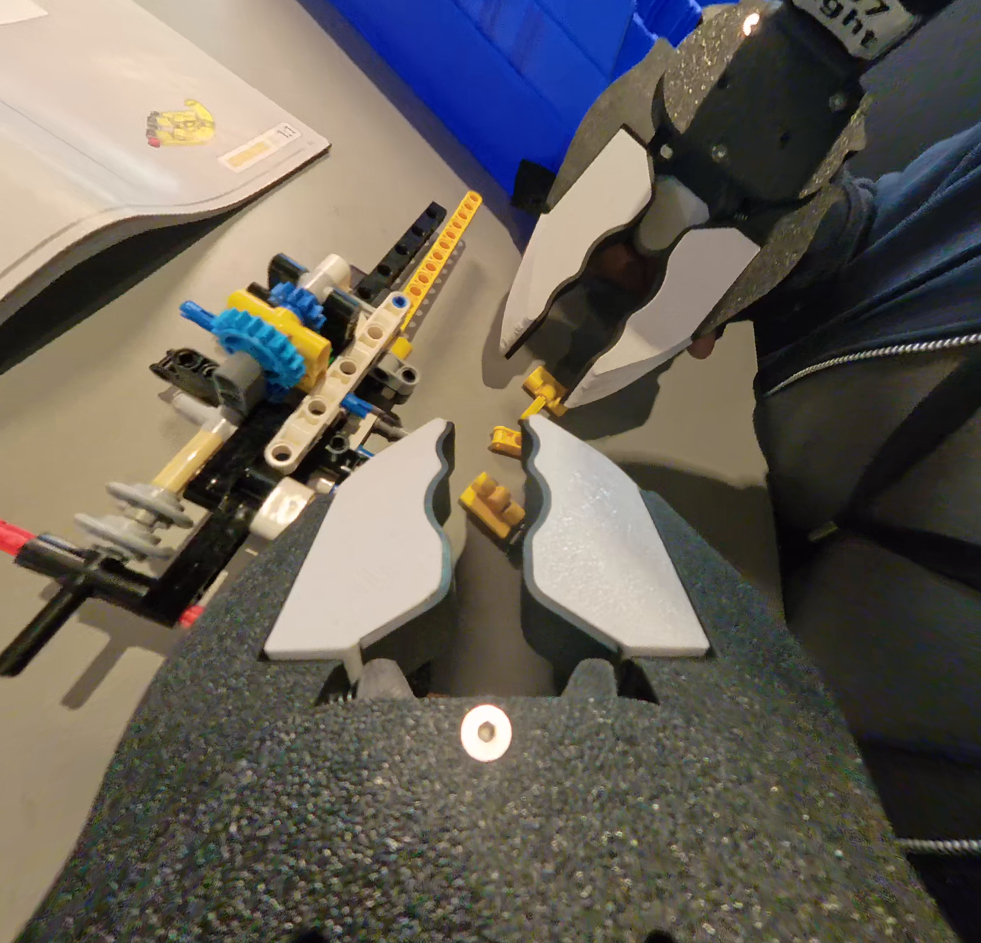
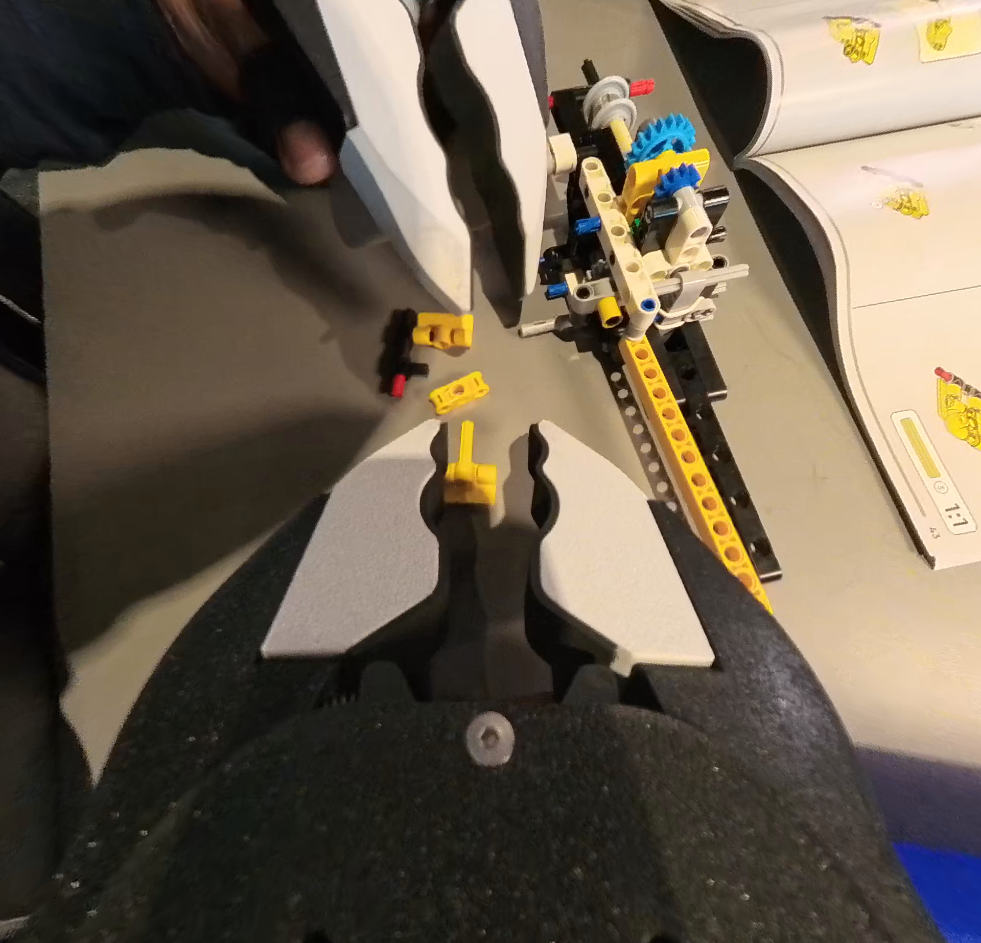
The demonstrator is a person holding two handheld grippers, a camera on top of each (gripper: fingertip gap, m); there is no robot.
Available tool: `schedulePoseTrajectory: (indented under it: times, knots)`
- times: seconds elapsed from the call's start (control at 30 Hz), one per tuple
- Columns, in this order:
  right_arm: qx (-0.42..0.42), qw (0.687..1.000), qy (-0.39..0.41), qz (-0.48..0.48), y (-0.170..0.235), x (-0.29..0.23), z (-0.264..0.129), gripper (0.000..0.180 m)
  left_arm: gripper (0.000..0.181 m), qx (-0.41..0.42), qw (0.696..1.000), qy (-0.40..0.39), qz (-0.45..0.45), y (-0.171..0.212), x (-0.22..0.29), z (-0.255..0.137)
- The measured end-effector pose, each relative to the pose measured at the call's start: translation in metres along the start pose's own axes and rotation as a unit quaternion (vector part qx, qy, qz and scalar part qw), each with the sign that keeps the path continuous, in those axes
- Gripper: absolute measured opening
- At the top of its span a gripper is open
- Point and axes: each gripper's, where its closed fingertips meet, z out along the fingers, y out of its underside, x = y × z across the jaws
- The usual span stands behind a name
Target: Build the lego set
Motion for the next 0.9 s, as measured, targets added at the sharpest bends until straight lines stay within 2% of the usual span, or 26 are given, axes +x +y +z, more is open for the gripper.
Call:
schedulePoseTrajectory:
  times: [0.2,0.6,0.9]
  knots:
    - [0.006,1.000,0.007,0.010,0.004,0.001,-0.008,0.029,0.026,-0.072,0.995,-0.005,0.065,0.013,0.010,0.011]
    - [-0.008,1.000,0.019,-0.010,0.016,-0.004,-0.015,0.029,0.027,-0.198,0.964,-0.053,0.169,0.024,0.011,0.021]
    - [-0.046,0.998,0.010,-0.042,0.024,-0.011,-0.008,0.027,0.023,-0.219,0.956,-0.060,0.186,0.024,0.007,0.026]
